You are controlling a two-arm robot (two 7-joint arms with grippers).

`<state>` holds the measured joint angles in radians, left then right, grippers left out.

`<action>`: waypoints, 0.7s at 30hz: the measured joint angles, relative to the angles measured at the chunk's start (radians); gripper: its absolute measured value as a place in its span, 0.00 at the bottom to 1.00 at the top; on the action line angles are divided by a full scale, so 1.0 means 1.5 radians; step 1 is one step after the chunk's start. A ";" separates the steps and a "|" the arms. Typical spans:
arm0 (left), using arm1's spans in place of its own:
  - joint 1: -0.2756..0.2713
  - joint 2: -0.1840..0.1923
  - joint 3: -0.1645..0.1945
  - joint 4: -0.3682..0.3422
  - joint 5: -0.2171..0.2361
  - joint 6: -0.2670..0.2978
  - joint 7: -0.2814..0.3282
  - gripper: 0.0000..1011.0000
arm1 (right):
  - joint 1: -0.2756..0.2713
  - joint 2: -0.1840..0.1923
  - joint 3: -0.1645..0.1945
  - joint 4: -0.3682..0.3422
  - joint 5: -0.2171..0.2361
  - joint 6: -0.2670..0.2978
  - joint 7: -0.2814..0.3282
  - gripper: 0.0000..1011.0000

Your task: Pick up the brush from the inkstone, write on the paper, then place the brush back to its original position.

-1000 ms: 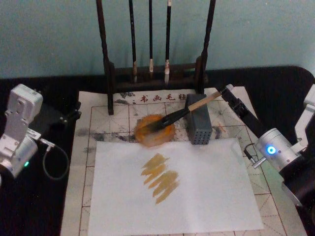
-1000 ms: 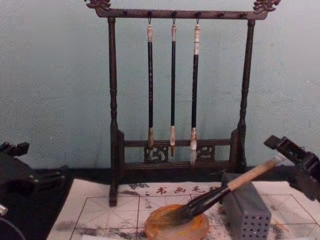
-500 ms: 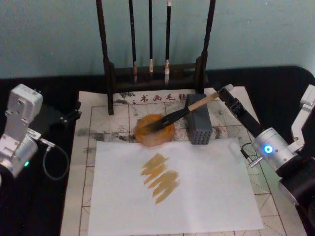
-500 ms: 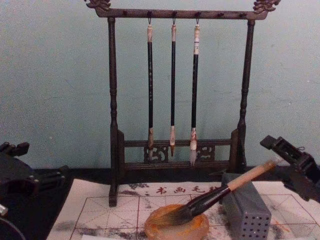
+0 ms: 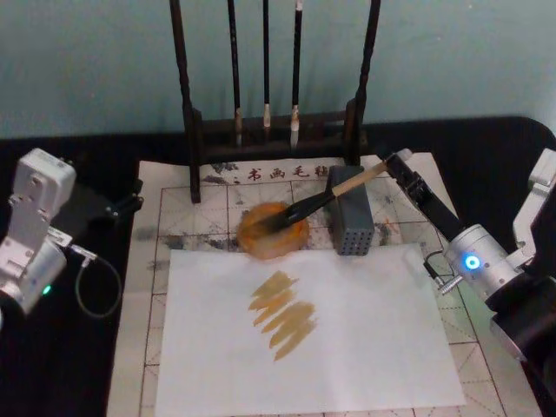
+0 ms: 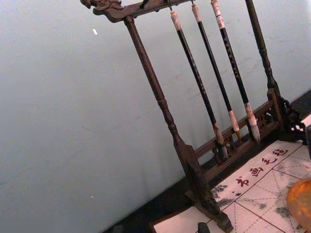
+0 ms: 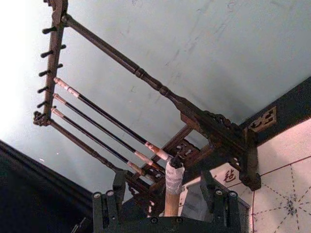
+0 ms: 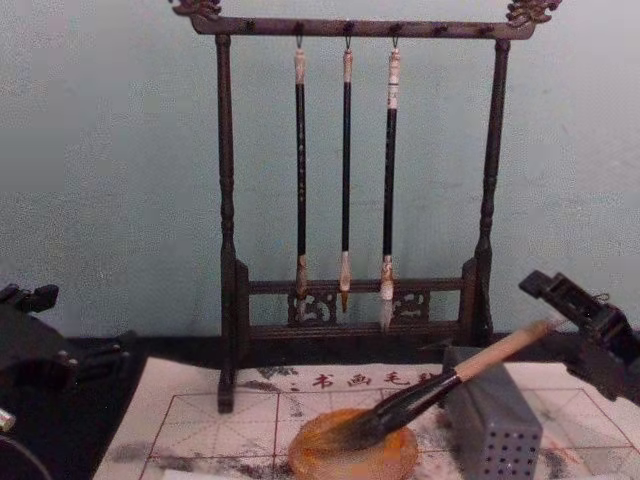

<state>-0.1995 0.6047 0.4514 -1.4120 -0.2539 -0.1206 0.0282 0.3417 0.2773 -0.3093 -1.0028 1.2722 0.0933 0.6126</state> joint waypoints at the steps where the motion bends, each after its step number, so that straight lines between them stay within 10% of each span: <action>1: 0.000 0.000 0.000 0.000 0.000 0.000 0.000 0.99 | 0.000 0.000 0.000 0.000 0.000 0.000 0.000 0.99; 21: 0.000 0.000 0.000 0.000 0.000 0.000 0.000 0.99 | -0.001 -0.001 0.003 -0.001 -0.001 0.001 -0.001 0.99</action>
<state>-0.1996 0.6047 0.4514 -1.4120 -0.2539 -0.1205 0.0283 0.3397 0.2757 -0.3055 -1.0042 1.2700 0.0945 0.6109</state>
